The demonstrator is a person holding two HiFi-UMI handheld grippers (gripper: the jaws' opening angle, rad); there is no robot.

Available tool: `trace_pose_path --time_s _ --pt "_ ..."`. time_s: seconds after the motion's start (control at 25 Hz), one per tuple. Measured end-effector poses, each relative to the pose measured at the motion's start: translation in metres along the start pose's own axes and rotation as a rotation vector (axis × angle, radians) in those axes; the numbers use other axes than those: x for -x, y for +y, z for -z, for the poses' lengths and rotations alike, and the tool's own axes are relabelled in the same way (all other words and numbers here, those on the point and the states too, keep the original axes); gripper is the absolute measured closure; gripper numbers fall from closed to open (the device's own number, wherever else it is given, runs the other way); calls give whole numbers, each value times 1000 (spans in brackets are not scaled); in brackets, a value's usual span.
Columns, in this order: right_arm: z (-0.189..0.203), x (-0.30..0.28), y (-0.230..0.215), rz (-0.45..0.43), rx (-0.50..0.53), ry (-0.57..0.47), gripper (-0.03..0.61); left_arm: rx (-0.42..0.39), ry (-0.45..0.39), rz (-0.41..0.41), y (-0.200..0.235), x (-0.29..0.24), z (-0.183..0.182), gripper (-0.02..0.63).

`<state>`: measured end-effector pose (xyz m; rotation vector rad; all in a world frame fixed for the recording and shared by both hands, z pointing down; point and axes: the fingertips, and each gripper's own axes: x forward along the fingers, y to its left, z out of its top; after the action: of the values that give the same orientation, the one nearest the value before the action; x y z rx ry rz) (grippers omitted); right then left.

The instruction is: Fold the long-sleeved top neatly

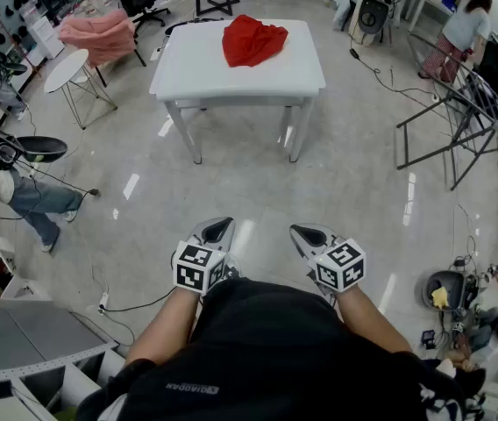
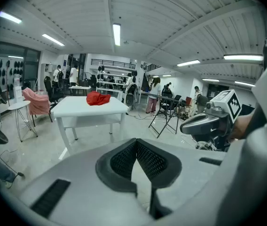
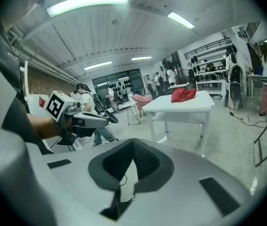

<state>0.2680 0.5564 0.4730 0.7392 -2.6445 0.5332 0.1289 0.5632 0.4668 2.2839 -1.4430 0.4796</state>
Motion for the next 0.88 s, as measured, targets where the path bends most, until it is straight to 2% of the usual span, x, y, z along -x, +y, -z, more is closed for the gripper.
trace_pose_path --time_s 0.44,0.88 --pt "-1 -11 2 -7 -3 7 575 15 -11 1 9 0 -3 611" --pt "-18 -35 -4 -14 4 17 575 39 -6 9 36 -11 -11 611"
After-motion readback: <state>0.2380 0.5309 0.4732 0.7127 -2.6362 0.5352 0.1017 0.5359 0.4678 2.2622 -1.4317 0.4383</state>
